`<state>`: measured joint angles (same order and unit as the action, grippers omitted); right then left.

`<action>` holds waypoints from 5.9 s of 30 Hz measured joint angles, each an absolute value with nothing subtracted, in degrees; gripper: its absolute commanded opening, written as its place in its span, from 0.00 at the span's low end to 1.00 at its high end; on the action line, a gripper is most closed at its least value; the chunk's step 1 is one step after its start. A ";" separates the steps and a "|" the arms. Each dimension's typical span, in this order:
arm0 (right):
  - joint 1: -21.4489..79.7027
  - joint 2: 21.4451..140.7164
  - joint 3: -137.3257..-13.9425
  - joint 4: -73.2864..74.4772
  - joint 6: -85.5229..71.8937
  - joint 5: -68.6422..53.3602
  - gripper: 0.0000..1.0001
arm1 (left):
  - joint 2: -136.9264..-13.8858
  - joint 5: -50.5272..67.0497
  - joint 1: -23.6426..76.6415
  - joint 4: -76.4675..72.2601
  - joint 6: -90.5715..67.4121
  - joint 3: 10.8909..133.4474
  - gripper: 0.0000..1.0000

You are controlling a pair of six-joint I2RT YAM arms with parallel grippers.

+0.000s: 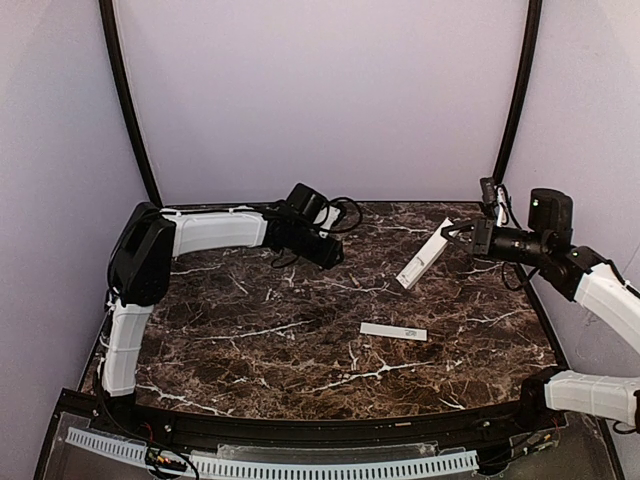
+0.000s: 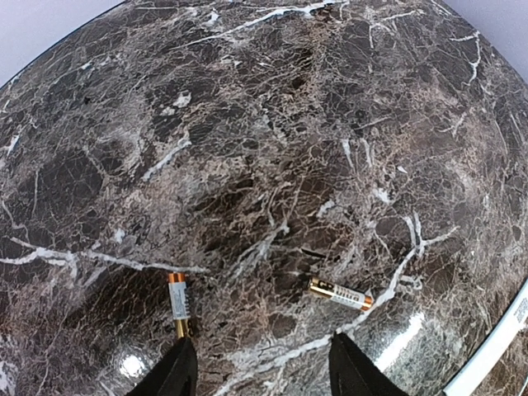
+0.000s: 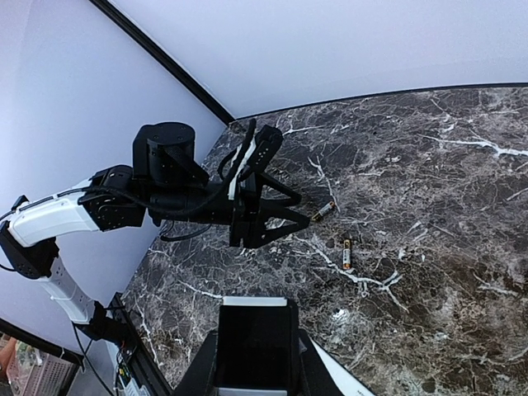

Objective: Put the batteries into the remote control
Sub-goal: Move the battery to the center of the board, then pick up the battery from the center of the board, then place the battery in the battery compartment.

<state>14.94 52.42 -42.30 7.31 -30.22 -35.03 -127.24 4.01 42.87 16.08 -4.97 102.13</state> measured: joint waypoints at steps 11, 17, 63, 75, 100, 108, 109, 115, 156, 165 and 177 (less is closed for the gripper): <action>14.92 52.53 -42.26 7.29 -29.80 -36.03 0.00 | -133.12 1.43 41.50 18.59 -4.89 108.12 0.47; 14.92 52.97 -42.06 7.22 -29.43 -36.21 0.00 | -134.69 1.91 40.75 19.81 -4.75 109.65 0.47; 14.87 58.15 -40.95 3.66 -29.43 -41.15 0.00 | -137.12 -2.63 39.70 30.22 -6.72 111.79 0.00; 14.87 61.34 -40.01 1.06 -30.15 -46.65 0.00 | -114.28 0.25 46.68 31.70 -13.37 78.67 0.01; 20.23 69.91 -42.46 5.19 -27.62 -47.59 0.00 | -106.69 1.98 51.35 33.69 -21.61 68.05 0.14; 23.38 74.96 -45.21 6.92 -27.31 -46.19 0.00 | -106.61 0.34 51.42 34.44 -20.47 68.03 0.01; 23.66 75.48 -45.32 6.96 -27.33 -45.95 0.00 | -106.34 0.23 51.44 34.04 -20.40 67.66 0.01; 26.61 79.05 -46.26 6.20 -28.42 -44.91 0.00 | -99.70 -1.10 51.55 26.22 -20.58 59.02 0.00; 37.06 96.88 -57.52 -4.32 -36.18 -43.77 0.00 | -89.27 -3.07 61.10 -35.00 -12.60 35.79 0.00; 37.15 97.19 -57.54 -4.78 -37.23 -44.01 0.00 | -90.98 -3.05 61.41 -36.40 -11.55 37.28 0.01; 37.15 98.04 -57.56 -4.82 -37.82 -43.97 0.00 | -93.41 -3.05 61.41 -37.80 -11.60 37.98 0.01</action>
<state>37.15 98.04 -57.56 -4.82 -37.82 -43.97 -93.41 -3.05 61.41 -37.80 -11.60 37.98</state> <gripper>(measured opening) 0.211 0.085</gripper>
